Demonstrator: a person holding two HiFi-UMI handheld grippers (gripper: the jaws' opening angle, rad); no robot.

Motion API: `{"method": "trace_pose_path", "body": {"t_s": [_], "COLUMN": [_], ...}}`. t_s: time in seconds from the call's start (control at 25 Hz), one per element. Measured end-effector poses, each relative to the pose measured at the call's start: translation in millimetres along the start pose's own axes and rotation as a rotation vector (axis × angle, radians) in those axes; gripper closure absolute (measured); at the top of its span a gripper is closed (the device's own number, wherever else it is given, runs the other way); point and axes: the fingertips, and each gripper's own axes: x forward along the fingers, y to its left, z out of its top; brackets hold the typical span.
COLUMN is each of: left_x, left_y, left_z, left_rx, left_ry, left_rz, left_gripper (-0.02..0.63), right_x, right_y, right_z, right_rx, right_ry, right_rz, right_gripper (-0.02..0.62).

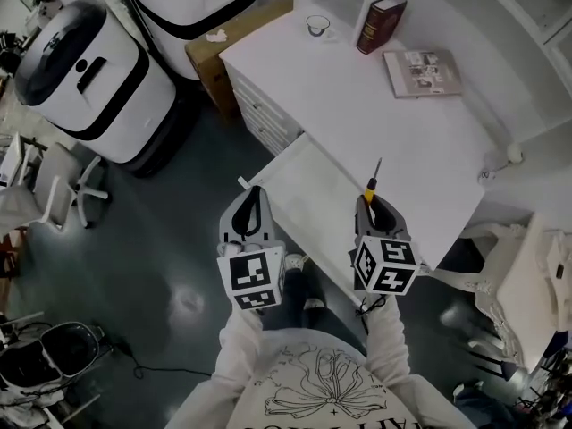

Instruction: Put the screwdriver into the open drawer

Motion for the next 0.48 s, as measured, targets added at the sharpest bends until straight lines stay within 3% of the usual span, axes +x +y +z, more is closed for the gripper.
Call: {"method": "trace_pose_path", "body": {"t_s": [0.48], "left_x": [45.5], "left_y": [9.9], "left_z": [-42.3], "left_rx": [-0.008], "left_ry": [0.098], "left_rz": [-0.051], "left_gripper": [0.601], "right_x": [54.0], "right_y": [6.0], "right_z": [-39.7], "right_rx": [-0.024], "right_ry": [0.124], "right_rz": [-0.004], "right_gripper": [0.525]}}
